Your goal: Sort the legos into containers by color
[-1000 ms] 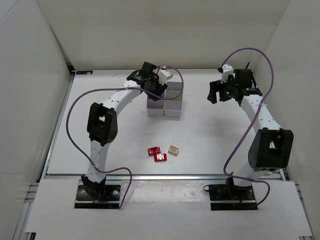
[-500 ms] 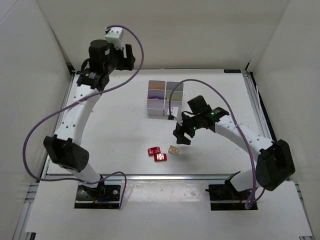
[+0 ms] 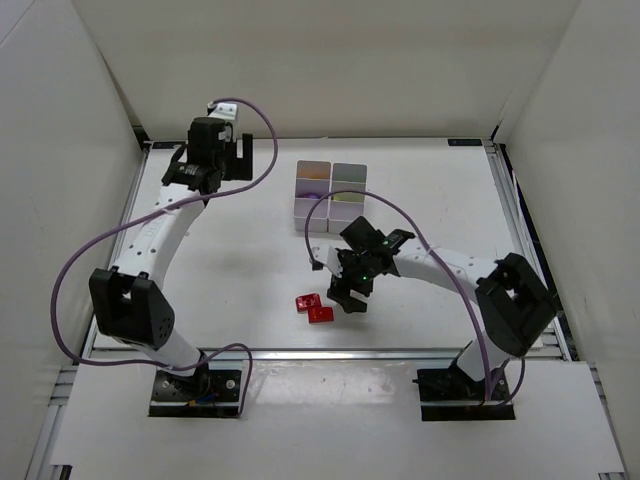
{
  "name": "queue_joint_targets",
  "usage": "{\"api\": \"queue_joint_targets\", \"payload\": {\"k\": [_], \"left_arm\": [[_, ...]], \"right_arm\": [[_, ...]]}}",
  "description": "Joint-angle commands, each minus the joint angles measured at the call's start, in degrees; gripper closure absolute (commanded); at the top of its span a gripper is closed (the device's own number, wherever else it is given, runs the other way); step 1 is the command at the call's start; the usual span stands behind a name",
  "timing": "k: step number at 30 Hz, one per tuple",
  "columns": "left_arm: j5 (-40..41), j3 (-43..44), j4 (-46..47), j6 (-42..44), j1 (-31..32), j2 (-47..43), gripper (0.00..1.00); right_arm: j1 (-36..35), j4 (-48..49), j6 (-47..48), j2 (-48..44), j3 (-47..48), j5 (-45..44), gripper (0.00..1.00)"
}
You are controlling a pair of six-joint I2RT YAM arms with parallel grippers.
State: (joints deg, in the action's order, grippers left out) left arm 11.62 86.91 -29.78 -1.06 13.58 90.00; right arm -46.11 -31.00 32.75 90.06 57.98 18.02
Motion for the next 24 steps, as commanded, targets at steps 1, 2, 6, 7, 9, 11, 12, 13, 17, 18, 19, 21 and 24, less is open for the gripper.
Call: {"api": "queue_joint_targets", "payload": {"k": [1, 2, 6, 7, 9, 11, 12, 13, 17, 18, 19, 21, 24], "left_arm": [[4.7, -0.8, 0.5, 2.8, -0.5, -4.4, 0.01], [5.3, -1.3, 0.5, 2.9, -0.6, -4.7, 0.01], [6.5, -3.1, 0.7, 2.9, -1.6, -5.5, 0.00], [6.2, -3.3, 0.5, 2.6, -1.8, -5.8, 0.01], [5.9, -4.6, 0.5, 2.7, -2.3, -6.6, 0.01], [5.7, -5.0, 0.5, 3.1, -2.5, -6.9, 0.00], [5.8, -5.3, 0.5, 3.3, -2.7, -7.1, 0.01], [5.9, -5.4, 0.5, 3.5, -2.7, -7.0, 0.00], [6.0, -5.5, 0.5, 3.3, -3.0, -6.6, 0.01], [5.9, -6.0, 0.5, 3.3, -3.1, -6.7, 0.00], [5.8, -6.2, 0.5, 3.1, -3.1, -6.7, 0.01], [5.1, -6.8, 0.5, 3.0, -3.1, -6.9, 0.01], [2.9, -7.9, 0.5, 3.1, -3.1, -7.0, 0.01]], "right_arm": [[-0.9, 1.6, -1.1, 2.8, 3.5, -0.9, 0.09], [-0.8, 1.9, -1.4, 3.5, 3.6, -1.1, 0.09], [-0.6, 3.8, -1.4, 5.9, 3.9, -1.9, 0.09], [-0.6, 4.1, -1.3, 6.4, 3.9, -2.2, 0.09], [-0.6, 4.4, -1.2, 7.8, 4.9, -2.2, 0.11], [-0.6, 4.4, -0.9, 8.8, 5.3, -2.2, 0.14], [-0.6, 4.0, -0.4, 9.2, 5.5, -1.9, 0.16], [-0.6, 3.8, 0.0, 9.5, 5.5, -1.8, 0.21], [-0.6, 3.7, 2.6, 9.3, 3.3, -2.0, 0.37], [-0.6, 3.9, 2.8, 9.1, 2.8, -2.1, 0.48], [-0.6, 4.0, 2.9, 8.9, 2.1, -2.2, 0.52], [-0.6, 4.0, 3.5, 7.6, 1.2, -2.7, 0.69], [-0.7, 4.2, 3.5, 5.9, 0.1, -3.9, 0.84]]}}
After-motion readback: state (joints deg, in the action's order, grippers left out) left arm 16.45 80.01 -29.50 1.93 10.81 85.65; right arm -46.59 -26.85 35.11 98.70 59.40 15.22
